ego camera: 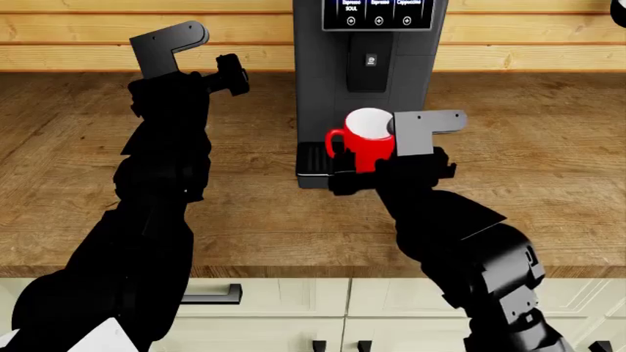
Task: Pick the mug from the cabinet, place it under the coffee machine dispenser, and press the start button.
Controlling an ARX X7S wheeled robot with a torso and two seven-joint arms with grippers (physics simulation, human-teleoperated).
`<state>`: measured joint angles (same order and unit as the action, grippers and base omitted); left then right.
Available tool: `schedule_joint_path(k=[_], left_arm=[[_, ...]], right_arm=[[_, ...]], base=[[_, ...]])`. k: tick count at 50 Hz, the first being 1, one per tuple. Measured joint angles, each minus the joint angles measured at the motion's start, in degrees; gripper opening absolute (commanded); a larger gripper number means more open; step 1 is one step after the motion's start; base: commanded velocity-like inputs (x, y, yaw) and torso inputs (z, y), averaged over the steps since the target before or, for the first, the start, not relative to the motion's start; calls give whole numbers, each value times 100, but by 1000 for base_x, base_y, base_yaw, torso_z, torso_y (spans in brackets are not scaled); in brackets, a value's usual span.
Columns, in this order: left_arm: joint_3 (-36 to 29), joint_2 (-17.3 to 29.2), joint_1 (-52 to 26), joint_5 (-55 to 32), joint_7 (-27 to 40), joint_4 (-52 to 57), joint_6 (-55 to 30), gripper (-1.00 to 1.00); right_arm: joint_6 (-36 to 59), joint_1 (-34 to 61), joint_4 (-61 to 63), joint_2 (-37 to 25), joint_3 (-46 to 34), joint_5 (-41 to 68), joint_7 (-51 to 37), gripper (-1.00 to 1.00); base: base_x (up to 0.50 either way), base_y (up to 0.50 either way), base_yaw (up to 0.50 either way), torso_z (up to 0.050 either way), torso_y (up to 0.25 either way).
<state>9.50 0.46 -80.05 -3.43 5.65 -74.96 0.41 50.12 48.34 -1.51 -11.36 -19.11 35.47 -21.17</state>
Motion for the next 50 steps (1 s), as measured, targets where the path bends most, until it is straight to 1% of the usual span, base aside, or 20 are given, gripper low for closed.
schedule_joint_path(k=[8, 19, 30, 48, 49, 50], left_arm=[[4, 0, -1, 1, -2, 0, 3, 100], [3, 0, -1, 3, 0, 0, 8, 100], [-2, -1, 2, -2, -1, 0, 14, 100], [-15, -2, 2, -7, -1, 0, 12, 100], [-16, -2, 2, -7, 0, 0, 13, 100], [-16, -2, 3, -8, 0, 0, 13, 100]], right_arm=[[163, -5, 110, -23, -29, 46, -93, 100], [557, -160, 451, -81, -149, 505, -289, 100], [849, -132, 817, -149, -142, 740, -520, 100], [1626, -175, 1971, -334, 305, 1225, -1397, 100], [1647, -163, 2016, -339, 318, 1242, -1423, -100], [1661, -147, 2059, -345, 327, 1255, -1441, -100]], base=[[0, 0, 0, -1, 0], [0, 0, 0, 0, 0], [0, 0, 0, 0, 0], [0, 0, 0, 0, 0], [0, 0, 0, 0, 0], [0, 0, 0, 0, 0]])
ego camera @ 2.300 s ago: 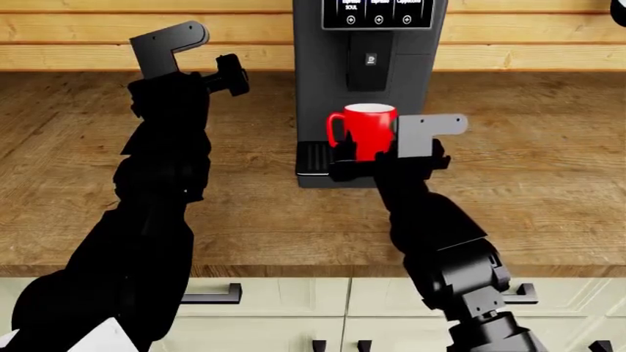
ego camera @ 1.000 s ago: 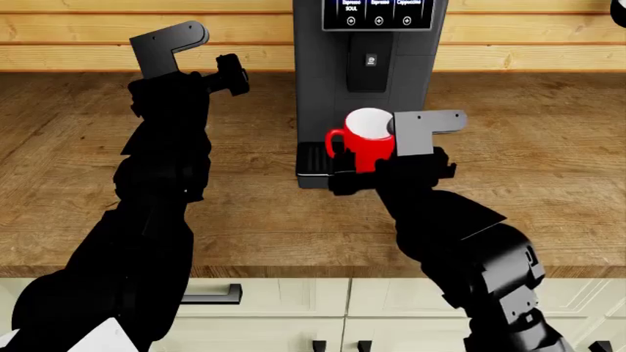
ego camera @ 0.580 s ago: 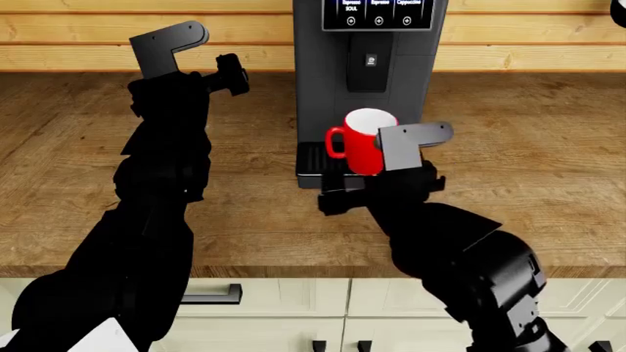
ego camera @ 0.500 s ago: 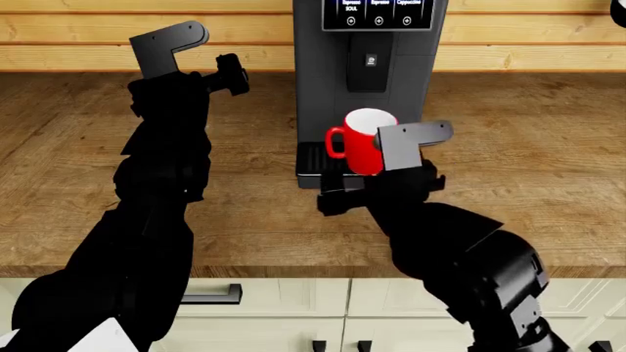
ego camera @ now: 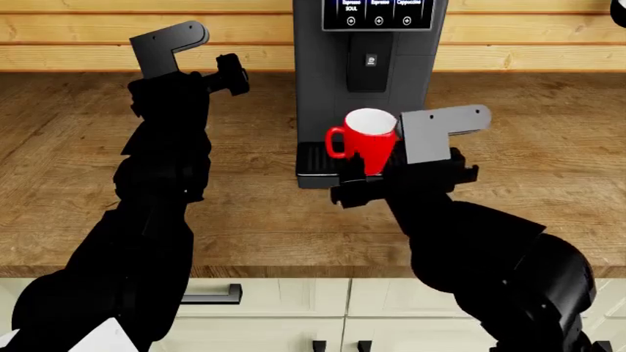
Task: Pick the mug from the cabinet, place it under the coffee machine dispenser, and press the start button.
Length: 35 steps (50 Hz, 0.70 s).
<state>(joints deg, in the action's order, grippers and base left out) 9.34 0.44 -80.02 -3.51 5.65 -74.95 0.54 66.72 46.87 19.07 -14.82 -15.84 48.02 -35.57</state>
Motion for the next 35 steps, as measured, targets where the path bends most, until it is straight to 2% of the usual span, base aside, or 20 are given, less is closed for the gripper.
schedule_joint_path(k=[14, 35], left_arm=[[1, 1, 1, -5, 0, 0, 6, 100], [-9, 0, 2, 1, 0, 0, 6, 100]], right_arm=[[-103, 507, 86, -21, -50, -37, 55, -100], [-931, 1360, -764, 152, -306, -541, 508, -100]], base=[[0, 0, 0, 0, 0], [0, 0, 0, 0, 0]])
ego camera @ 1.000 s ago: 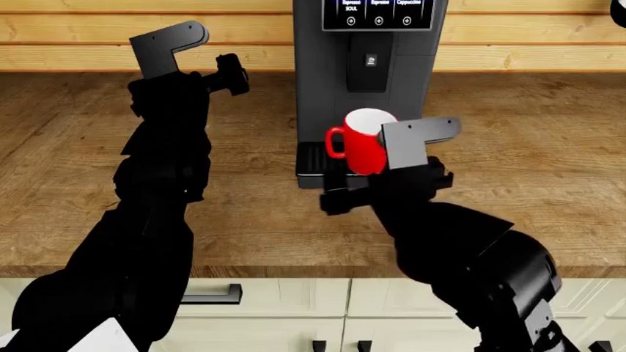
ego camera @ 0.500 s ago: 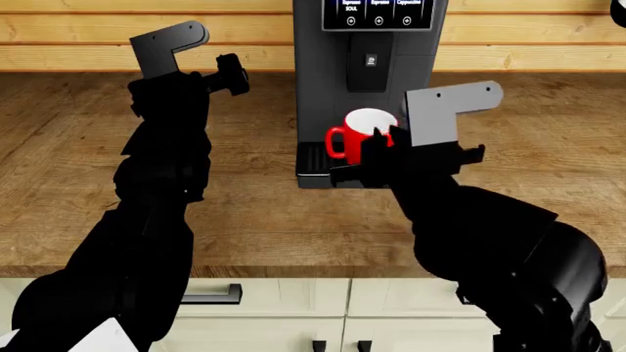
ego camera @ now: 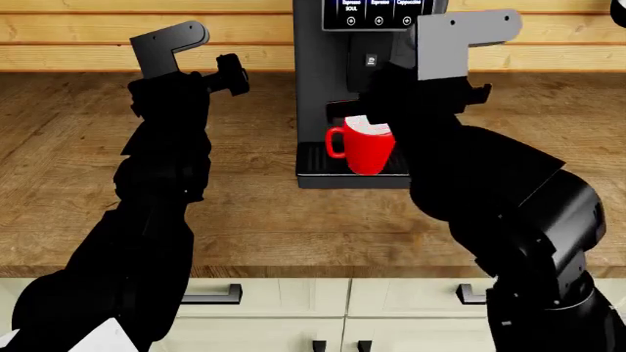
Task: Pick the mug from the cabinet, place it under the coffee machine dispenser, and press the start button.
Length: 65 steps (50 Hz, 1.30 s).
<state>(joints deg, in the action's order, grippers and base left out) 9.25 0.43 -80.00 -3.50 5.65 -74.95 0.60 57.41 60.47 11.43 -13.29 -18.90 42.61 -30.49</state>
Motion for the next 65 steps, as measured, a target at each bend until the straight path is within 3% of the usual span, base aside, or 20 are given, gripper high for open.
schedule_joint_path(k=[65], left_arm=[[-33, -2, 3, -17, -2, 0, 17, 100]], right_arm=[[-1141, 773, -2478, 407, -475, -564, 632, -100]], base=[[0, 0, 0, 0, 0]])
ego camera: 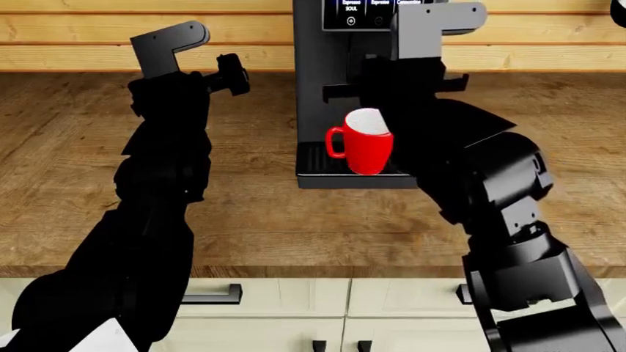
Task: Pick the mug from the cabinet, place it under the coffee machine dispenser, and press the start button.
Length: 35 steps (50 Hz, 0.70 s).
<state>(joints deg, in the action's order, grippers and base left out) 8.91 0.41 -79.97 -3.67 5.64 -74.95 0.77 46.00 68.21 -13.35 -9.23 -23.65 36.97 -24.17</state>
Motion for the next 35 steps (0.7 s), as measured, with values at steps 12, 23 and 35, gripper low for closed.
schedule_joint_path(k=[12, 23, 35], left_arm=[[3, 1, -2, 1, -2, 0, 2, 100], [4, 1, -3, 4, -6, 0, 1, 100], [-3, 0, -4, 5, -10, 0, -2, 100]], right_arm=[[-165, 126, -385, 81, -76, -14, 150, -100], [-336, 217, -751, 146, -103, -26, 269, -100], [-424, 292, -924, 190, -191, -101, 277, -100]], base=[[0, 0, 0, 0, 0], [0, 0, 0, 0, 0], [12, 1, 4, 0, 0]])
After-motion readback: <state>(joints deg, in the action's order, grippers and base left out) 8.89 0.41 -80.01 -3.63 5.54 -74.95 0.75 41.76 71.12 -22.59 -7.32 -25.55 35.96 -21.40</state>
